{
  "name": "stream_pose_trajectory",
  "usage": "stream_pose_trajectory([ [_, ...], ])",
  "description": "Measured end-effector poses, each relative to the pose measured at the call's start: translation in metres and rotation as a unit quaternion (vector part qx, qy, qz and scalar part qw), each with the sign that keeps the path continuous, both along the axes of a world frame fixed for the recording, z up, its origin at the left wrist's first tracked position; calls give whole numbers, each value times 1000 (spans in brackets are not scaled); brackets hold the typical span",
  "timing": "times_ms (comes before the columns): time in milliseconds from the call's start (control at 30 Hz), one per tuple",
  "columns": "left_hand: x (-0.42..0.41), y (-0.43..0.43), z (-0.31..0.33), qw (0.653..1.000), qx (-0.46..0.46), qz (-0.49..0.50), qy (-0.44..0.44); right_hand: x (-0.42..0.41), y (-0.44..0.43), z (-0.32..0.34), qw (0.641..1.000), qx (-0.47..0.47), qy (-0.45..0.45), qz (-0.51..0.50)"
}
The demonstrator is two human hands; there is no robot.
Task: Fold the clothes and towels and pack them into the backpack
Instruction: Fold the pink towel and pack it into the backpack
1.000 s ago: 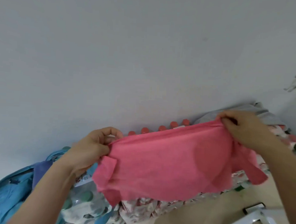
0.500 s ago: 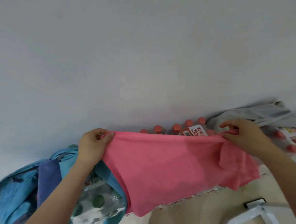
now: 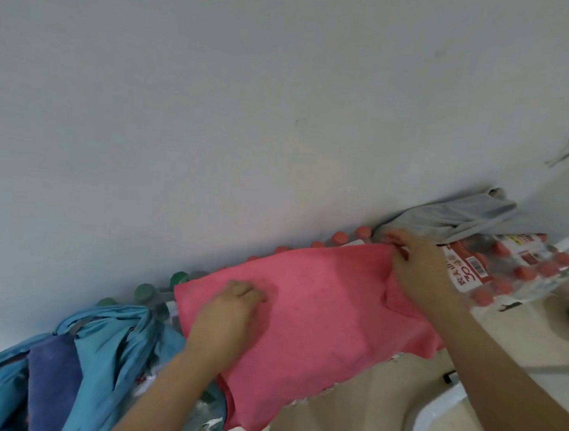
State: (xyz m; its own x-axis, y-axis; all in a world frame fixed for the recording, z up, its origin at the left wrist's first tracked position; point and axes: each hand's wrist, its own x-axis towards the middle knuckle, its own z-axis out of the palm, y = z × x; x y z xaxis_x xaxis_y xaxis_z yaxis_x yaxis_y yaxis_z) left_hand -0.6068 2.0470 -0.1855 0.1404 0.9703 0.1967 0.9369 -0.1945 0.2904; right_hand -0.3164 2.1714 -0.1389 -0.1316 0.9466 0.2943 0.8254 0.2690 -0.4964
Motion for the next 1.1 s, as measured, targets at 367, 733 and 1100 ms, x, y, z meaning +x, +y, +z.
stream_pose_trajectory([
  [367,70,13,-4,997,-47,-50,33,63,-102,-57,975,-201,-55,-73],
  [733,200,72,-8,976,-100,-186,-43,107,-83,-67,982,-149,-54,-102],
  [1100,217,99,-12,973,-166,-160,-8,139,-41,-74,997,-66,-31,-15],
])
